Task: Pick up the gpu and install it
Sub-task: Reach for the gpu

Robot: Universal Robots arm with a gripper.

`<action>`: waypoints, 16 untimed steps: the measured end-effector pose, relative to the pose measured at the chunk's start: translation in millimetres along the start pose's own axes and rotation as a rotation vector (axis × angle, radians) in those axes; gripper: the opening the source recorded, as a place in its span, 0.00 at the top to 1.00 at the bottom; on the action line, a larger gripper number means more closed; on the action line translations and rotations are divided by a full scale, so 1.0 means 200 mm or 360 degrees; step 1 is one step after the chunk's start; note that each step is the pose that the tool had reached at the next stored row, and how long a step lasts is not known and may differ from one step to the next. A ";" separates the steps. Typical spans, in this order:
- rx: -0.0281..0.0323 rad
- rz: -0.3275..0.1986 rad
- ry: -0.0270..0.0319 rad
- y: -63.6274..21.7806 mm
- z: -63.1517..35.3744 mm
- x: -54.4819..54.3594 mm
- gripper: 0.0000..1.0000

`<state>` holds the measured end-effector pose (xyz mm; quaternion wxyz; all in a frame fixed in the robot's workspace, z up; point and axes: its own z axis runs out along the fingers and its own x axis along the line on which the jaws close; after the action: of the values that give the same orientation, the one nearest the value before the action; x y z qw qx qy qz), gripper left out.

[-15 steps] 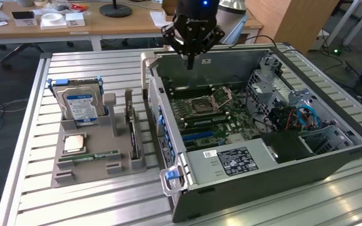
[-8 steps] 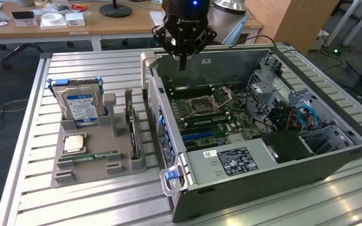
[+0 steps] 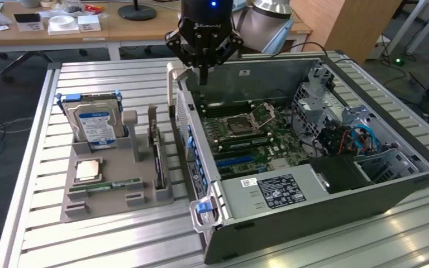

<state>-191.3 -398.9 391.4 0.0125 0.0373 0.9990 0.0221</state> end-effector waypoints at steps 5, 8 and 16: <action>0.00000 0.0000 0.00000 -0.006 0.001 0.08 0.89; 0.00000 0.0000 0.00000 -0.009 0.001 0.13 0.89; 0.00001 0.0000 0.00000 -0.020 0.004 0.26 0.89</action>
<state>-244.4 -398.8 389.2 0.0125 0.0374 0.9990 0.0221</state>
